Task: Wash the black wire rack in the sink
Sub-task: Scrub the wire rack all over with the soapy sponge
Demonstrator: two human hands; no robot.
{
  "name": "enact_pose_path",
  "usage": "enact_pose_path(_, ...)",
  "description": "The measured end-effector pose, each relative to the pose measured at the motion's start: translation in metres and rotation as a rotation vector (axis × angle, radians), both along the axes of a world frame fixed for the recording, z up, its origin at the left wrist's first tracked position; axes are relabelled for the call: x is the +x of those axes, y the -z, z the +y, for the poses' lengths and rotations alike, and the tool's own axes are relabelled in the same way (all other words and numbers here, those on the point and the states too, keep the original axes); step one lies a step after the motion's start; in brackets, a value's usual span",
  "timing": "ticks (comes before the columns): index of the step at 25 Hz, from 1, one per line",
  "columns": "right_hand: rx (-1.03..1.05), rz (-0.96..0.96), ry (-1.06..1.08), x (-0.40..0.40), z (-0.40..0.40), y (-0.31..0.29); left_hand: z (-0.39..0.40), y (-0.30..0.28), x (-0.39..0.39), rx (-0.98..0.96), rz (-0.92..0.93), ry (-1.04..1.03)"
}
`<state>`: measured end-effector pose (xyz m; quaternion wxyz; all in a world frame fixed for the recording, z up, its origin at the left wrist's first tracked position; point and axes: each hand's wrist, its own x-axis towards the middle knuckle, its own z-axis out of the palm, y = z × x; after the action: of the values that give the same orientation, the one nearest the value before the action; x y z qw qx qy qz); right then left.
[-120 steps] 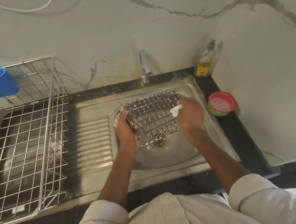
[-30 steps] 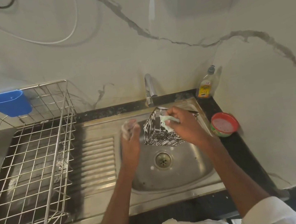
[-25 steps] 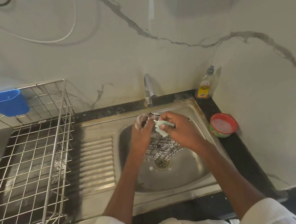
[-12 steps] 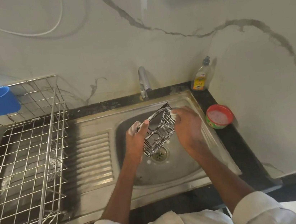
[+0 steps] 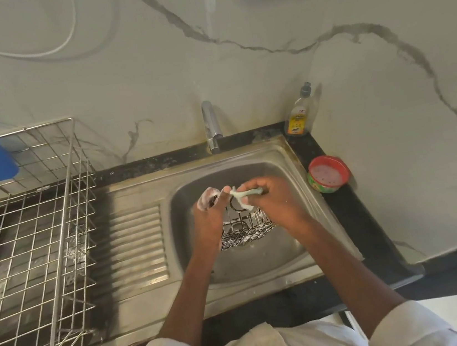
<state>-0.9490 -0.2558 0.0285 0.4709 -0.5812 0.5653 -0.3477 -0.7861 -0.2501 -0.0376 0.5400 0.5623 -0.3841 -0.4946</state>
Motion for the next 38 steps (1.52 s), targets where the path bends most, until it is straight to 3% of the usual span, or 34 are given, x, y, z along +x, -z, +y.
enact_pose_path(3,-0.103,0.153,0.29,-0.017,-0.004,0.002,0.002,-0.003,-0.009,0.044,-0.036,0.041)
enact_pose_path(6,-0.023,0.306,0.413,-0.046,-0.016,0.005,0.002,0.002,-0.009,0.075,0.058,-0.141)
enact_pose_path(7,0.115,0.265,0.431,-0.053,-0.019,0.01,0.001,0.009,-0.007,0.086,0.101,-0.185)
enact_pose_path(10,0.628,-0.157,0.436,-0.053,-0.016,0.017,0.002,0.019,-0.004,0.126,0.109,-0.245)
enact_pose_path(14,0.791,-0.356,0.315,-0.054,-0.024,0.019,0.013,0.005,0.0,0.043,-0.045,-0.12)
enact_pose_path(18,0.714,-0.499,0.365,-0.025,-0.036,0.021,0.023,0.01,0.022,-0.016,-0.183,0.073)
enact_pose_path(21,0.446,-0.242,0.183,-0.008,-0.038,0.02,0.038,0.022,0.034,0.043,-0.301,0.227)
enact_pose_path(24,0.298,-0.021,-0.032,-0.004,-0.032,0.012,0.033,0.02,0.042,0.065,-0.361,0.104)
enact_pose_path(27,0.236,0.064,-0.258,-0.014,-0.027,0.007,0.011,-0.001,0.053,0.058,-0.429,-0.009)
enact_pose_path(29,0.225,0.075,-0.405,-0.023,-0.028,0.002,-0.008,0.001,0.069,0.171,-0.489,0.101)
enact_pose_path(34,0.16,0.121,-0.638,-0.024,-0.037,-0.01,-0.016,0.029,0.094,0.475,-0.258,0.468)
enact_pose_path(36,0.155,0.162,-0.659,-0.023,-0.042,-0.009,-0.009,0.04,0.094,0.463,-0.051,0.452)
enact_pose_path(38,0.16,0.195,-0.594,-0.026,-0.05,0.001,-0.001,0.041,0.092,0.471,0.045,0.384)
